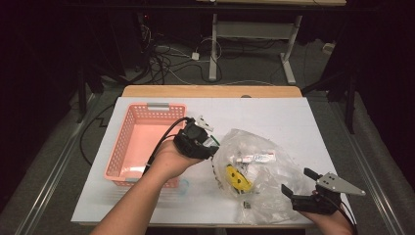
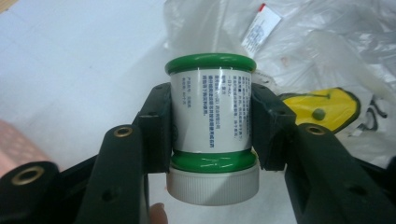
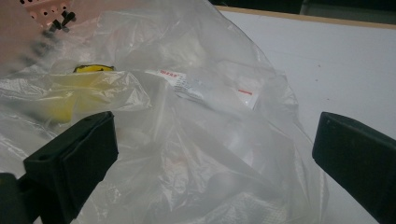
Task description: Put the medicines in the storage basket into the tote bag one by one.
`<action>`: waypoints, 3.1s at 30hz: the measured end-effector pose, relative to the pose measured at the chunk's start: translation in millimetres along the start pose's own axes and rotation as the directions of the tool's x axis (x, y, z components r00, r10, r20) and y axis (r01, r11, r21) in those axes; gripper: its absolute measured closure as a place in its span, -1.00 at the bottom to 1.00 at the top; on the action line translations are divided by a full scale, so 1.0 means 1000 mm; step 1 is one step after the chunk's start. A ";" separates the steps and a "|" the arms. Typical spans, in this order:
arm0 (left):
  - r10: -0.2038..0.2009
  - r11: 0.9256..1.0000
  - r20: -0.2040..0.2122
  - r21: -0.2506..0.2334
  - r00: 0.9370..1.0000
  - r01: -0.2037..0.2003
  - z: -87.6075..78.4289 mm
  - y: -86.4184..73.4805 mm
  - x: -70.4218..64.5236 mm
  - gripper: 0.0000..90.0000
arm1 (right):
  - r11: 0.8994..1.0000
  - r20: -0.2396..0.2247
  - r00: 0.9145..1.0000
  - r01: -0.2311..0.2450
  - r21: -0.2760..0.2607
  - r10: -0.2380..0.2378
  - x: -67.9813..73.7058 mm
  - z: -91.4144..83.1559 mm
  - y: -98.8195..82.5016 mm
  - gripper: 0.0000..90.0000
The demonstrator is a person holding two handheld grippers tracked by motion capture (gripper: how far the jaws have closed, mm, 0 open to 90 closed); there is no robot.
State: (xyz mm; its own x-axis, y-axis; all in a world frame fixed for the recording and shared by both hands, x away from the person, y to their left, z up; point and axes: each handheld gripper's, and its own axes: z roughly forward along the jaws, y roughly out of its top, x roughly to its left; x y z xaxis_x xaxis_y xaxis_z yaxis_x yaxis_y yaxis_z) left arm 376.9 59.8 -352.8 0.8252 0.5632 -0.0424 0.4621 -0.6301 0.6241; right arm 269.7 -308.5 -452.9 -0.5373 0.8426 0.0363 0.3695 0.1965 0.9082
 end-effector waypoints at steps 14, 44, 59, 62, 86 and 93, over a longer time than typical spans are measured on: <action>0.055 0.998 0.041 0.003 0.998 -0.055 0.015 0.019 -0.022 0.20 | 1.000 -0.001 1.000 0.002 -0.001 -0.002 -0.001 0.000 0.000 -0.98; 0.132 0.976 0.139 0.156 0.981 -0.153 0.088 0.038 -0.064 0.18 | 1.000 -0.004 1.000 0.009 -0.005 -0.009 -0.001 -0.001 0.000 -0.98; 0.073 0.992 0.160 0.091 0.984 -0.089 0.051 0.030 -0.040 -0.51 | 1.000 -0.001 1.000 0.005 -0.004 -0.005 -0.001 -0.001 0.000 -0.98; 0.040 0.995 0.154 0.082 0.987 -0.053 0.037 0.022 -0.027 -0.57 | 1.000 -0.001 1.000 0.004 -0.004 -0.004 -0.001 -0.001 0.000 -0.98; -0.122 0.990 0.025 0.076 0.992 0.120 -0.018 -0.048 0.052 -1.00 | 1.000 0.003 1.000 0.004 0.003 -0.004 0.000 0.000 -0.001 -0.98; -0.165 0.982 -0.023 0.089 0.986 0.167 -0.025 -0.070 0.071 -1.00 | 1.000 0.002 1.000 0.006 0.002 -0.006 0.000 0.000 0.000 -0.98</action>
State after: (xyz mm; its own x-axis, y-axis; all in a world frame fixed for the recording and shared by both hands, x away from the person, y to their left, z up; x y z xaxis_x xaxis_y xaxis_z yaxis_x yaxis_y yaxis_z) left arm 394.6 157.1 -379.9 0.7298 0.6717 -0.1269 0.6202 -0.5725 0.5362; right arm 269.3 -309.0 -453.1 -0.5379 0.8425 0.0298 0.3678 0.2027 0.9075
